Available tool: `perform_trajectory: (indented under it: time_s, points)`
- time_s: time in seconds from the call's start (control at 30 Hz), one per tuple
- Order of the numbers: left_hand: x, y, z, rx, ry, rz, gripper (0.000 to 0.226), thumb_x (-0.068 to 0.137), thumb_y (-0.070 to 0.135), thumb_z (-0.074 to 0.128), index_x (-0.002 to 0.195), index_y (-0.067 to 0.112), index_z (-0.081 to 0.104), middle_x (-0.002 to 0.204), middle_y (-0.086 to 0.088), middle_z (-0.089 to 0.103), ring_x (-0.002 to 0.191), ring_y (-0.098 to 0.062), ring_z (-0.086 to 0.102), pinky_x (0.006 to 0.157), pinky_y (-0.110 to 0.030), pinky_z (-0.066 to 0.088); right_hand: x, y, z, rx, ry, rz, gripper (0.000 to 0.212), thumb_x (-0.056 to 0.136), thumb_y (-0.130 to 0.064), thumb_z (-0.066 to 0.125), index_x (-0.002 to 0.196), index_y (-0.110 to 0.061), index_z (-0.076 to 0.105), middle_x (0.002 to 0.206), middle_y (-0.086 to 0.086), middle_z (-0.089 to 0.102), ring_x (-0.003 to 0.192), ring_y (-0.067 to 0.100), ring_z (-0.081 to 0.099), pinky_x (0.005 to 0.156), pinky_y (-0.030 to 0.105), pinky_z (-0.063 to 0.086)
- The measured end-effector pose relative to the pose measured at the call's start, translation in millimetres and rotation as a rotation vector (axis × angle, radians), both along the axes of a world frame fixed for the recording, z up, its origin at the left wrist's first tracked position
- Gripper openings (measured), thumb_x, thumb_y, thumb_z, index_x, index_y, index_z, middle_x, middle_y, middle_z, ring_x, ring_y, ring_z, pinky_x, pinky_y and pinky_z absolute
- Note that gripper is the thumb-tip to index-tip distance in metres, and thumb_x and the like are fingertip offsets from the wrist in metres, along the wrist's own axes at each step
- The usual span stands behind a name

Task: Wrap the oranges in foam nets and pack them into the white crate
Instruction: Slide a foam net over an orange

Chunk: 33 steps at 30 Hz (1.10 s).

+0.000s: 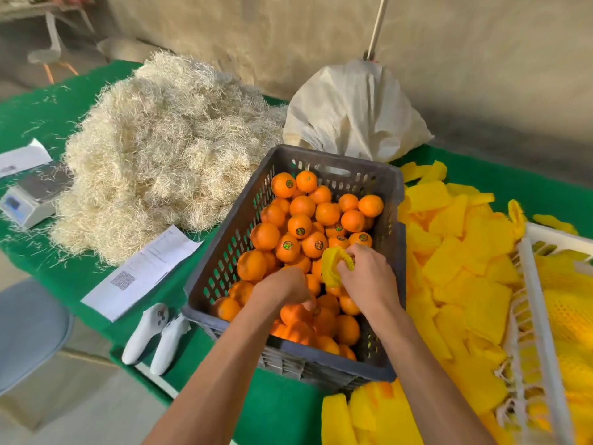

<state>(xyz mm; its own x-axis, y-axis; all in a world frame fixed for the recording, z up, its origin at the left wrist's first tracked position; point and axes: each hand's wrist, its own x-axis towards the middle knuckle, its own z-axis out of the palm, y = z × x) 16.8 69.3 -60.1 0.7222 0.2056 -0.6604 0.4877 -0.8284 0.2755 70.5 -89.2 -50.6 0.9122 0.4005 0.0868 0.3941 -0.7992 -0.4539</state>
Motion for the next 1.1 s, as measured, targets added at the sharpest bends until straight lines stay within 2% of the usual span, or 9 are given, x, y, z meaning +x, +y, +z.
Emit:
perform_trajectory:
  time_s: [0.1,0.23,0.33,0.43,0.53,0.67,0.83,1.0,1.1]
  points:
    - [5.1,-4.0,-10.0,0.029,0.110,-0.060,0.057,0.088,0.025,0.081,0.138,0.008,0.058,0.127,-0.015,0.066,0.107,-0.034,0.068,0.093,-0.046,0.058,2.0,1.0,-5.9,-0.063,0.044,0.032,0.028,0.097,-0.035,0.062,0.120,-0.019,0.064,0.118,0.004,0.068,0.106,0.029,0.064,0.077,0.039,0.052]
    - [5.9,0.6,-11.9,0.067,0.056,-0.091,0.062,0.084,0.027,0.085,0.136,0.004,0.062,0.125,-0.014,0.067,0.111,-0.033,0.066,0.086,-0.042,0.058,2.3,1.7,-6.1,-0.075,0.093,0.047,0.030,0.097,-0.031,0.062,0.123,-0.016,0.065,0.120,0.007,0.067,0.110,0.031,0.063,0.080,0.039,0.052]
    - [0.2,6.4,-6.1,0.071,0.003,-0.059,0.057,0.075,0.038,0.089,0.115,0.007,0.064,0.126,-0.014,0.064,0.116,-0.035,0.062,0.085,-0.044,0.057,0.7,0.7,-1.5,-0.019,0.091,0.042,0.022,0.098,-0.028,0.061,0.115,-0.013,0.065,0.112,0.007,0.067,0.104,0.029,0.063,0.077,0.038,0.051]
    - [-6.3,13.3,0.8,-0.010,-0.221,0.138,0.042,0.069,0.045,0.086,0.078,0.015,0.057,0.085,-0.004,0.064,0.076,-0.020,0.062,0.055,-0.031,0.045,-2.7,-2.7,2.6,0.012,0.039,-0.012,0.018,0.098,-0.023,0.060,0.108,-0.007,0.063,0.106,0.011,0.065,0.101,0.031,0.063,0.072,0.037,0.045]
    - [-13.3,14.4,10.1,-0.292,-0.543,0.442,0.049,0.066,0.051,0.087,0.071,0.009,0.062,0.069,0.000,0.057,0.062,-0.014,0.054,0.049,-0.030,0.043,-7.7,-5.6,8.1,0.018,-0.009,-0.063,0.026,0.099,-0.021,0.059,0.120,-0.005,0.063,0.115,0.011,0.065,0.108,0.030,0.064,0.081,0.038,0.051]
    - [-20.2,-7.9,34.1,-1.045,-0.632,1.050,0.063,0.064,0.063,0.091,0.107,0.018,0.077,0.111,-0.008,0.075,0.109,-0.023,0.069,0.079,-0.046,0.065,-7.7,-8.4,16.9,0.041,0.002,-0.081,0.026,0.098,-0.024,0.059,0.118,-0.008,0.065,0.112,0.009,0.066,0.106,0.028,0.065,0.078,0.034,0.051]
    - [-23.6,-40.4,43.9,-1.373,-0.418,0.911,0.076,0.076,0.080,0.070,0.118,0.017,0.080,0.122,-0.003,0.076,0.129,-0.026,0.057,0.102,-0.041,0.053,-14.9,-7.9,29.7,0.125,0.073,-0.107,0.020,0.086,-0.029,0.071,0.076,-0.023,0.056,0.084,0.003,0.064,0.082,0.029,0.067,0.058,0.032,0.045]
    - [-23.5,-48.5,48.7,-1.469,-0.403,0.839,0.078,0.082,0.075,0.069,0.129,0.013,0.074,0.138,-0.006,0.068,0.137,-0.025,0.053,0.118,-0.040,0.042,-12.6,-16.3,35.5,0.232,0.087,-0.119,0.010,0.087,-0.026,0.072,0.086,-0.016,0.070,0.090,0.007,0.072,0.085,0.028,0.068,0.060,0.027,0.038]
    - [-20.5,-55.3,53.1,-1.390,-0.473,0.831,0.081,0.078,0.071,0.073,0.141,0.021,0.062,0.128,-0.007,0.074,0.130,-0.022,0.059,0.106,-0.035,0.047,-6.6,-21.3,38.0,0.282,0.139,-0.073,0.004,0.086,-0.012,0.072,0.090,-0.011,0.072,0.095,0.011,0.072,0.090,0.032,0.068,0.066,0.030,0.043]
